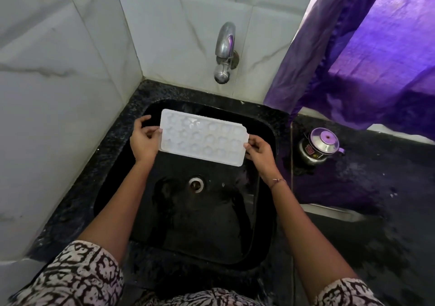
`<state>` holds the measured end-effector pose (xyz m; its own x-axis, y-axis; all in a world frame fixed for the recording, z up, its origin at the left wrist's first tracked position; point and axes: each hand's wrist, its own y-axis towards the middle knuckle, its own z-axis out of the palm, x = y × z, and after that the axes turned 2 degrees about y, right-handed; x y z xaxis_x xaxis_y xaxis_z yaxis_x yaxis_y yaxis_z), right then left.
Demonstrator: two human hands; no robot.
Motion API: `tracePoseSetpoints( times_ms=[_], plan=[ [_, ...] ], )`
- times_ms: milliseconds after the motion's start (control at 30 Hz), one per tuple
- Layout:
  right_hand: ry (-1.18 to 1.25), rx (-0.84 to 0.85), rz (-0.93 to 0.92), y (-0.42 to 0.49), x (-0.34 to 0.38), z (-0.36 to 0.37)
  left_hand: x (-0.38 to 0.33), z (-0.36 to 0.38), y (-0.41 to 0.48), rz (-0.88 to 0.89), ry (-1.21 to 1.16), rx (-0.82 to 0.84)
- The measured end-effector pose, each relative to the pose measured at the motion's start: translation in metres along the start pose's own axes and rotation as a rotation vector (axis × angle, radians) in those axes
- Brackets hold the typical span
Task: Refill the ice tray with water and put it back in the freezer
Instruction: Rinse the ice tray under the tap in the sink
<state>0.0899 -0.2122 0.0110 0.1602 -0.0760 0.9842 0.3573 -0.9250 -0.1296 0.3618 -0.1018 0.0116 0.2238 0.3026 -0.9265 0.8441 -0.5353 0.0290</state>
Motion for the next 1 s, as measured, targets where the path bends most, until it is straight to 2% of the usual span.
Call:
tracePoseSetpoints(
  times_ms=[67, 200, 333, 400, 500, 600, 667, 767, 900, 1000],
  plan=[
    [0.127, -0.027, 0.093, -0.003, 0.006, 0.007, -0.004, 0.0, -0.003, -0.107, -0.174, 0.009],
    [0.272, -0.025, 0.2, -0.005, 0.012, 0.021, -0.009, 0.0, -0.014, -0.424, -0.685, -0.029],
    [0.326, 0.021, 0.261, -0.007, 0.023, 0.04, -0.01, 0.009, -0.049, -0.606, -1.016, 0.274],
    [0.298, 0.062, 0.28, -0.006, 0.027, 0.051, -0.018, 0.019, -0.065, -0.601, -1.03, 0.372],
    [0.21, 0.131, 0.327, 0.001, 0.036, 0.061, -0.028, 0.027, -0.072, -0.557, -0.998, 0.293],
    [0.049, 0.052, 0.389, 0.028, 0.054, 0.064, -0.026, 0.023, -0.067, -0.512, -0.973, 0.251],
    [-0.005, -0.012, 0.359, 0.06, 0.072, 0.063, -0.024, 0.02, -0.067, -0.498, -0.949, 0.254],
    [0.059, -0.035, 0.281, 0.103, 0.109, 0.072, -0.022, 0.017, -0.069, -0.517, -0.922, 0.243],
    [0.16, 0.048, 0.25, 0.141, 0.137, 0.093, -0.017, 0.014, -0.068, -0.528, -0.933, 0.234],
    [0.206, -0.022, 0.28, 0.156, 0.135, 0.107, -0.014, 0.011, -0.065, -0.518, -0.937, 0.22]
  ],
)
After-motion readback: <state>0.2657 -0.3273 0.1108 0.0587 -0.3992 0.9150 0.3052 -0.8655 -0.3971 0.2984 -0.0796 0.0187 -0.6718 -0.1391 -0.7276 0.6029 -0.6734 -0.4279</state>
